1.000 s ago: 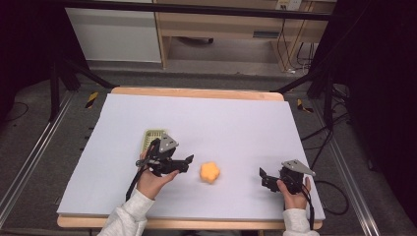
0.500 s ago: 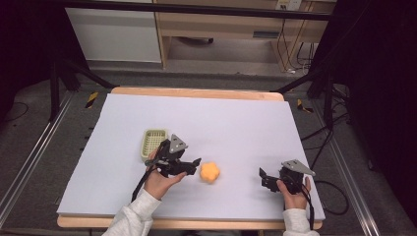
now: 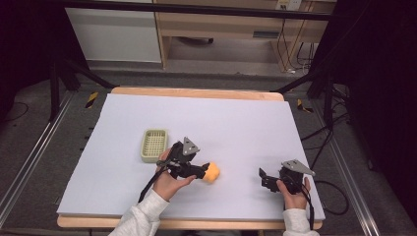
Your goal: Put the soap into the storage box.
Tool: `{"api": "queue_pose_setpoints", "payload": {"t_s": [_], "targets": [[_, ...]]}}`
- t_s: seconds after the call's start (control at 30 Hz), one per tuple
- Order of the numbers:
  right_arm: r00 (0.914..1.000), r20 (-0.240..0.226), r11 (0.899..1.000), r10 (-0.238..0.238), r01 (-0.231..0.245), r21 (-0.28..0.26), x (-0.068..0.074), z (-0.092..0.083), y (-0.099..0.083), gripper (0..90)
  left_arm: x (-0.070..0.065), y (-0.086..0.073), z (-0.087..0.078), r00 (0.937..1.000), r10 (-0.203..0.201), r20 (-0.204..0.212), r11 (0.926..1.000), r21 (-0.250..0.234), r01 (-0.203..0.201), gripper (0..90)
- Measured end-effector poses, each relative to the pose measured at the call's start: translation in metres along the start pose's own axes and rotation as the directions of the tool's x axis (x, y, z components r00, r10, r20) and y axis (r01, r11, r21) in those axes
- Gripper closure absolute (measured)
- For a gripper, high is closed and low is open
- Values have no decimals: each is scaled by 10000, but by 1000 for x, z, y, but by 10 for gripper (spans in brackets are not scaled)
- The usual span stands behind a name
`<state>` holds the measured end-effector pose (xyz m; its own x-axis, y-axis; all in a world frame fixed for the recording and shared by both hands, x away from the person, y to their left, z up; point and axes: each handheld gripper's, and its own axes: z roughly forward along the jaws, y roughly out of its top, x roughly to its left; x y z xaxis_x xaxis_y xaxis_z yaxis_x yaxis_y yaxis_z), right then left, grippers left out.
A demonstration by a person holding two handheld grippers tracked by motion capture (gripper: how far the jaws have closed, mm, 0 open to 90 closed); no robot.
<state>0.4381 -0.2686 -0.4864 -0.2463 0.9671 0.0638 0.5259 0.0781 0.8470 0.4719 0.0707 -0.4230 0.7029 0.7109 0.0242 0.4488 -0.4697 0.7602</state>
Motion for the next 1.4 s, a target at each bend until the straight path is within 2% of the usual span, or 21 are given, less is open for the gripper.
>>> {"api": "queue_pose_setpoints", "payload": {"t_s": [0.73,1.4], "targets": [[9997,-66,9997,-239,240,96,1,1,0,35,-16,-1,22,9988,286,402,9960,834,-319,179],[9994,-124,9994,-316,318,136,1,2,0,36,-24,-5,38,9980,238,594,9908,1316,-315,183]]}}
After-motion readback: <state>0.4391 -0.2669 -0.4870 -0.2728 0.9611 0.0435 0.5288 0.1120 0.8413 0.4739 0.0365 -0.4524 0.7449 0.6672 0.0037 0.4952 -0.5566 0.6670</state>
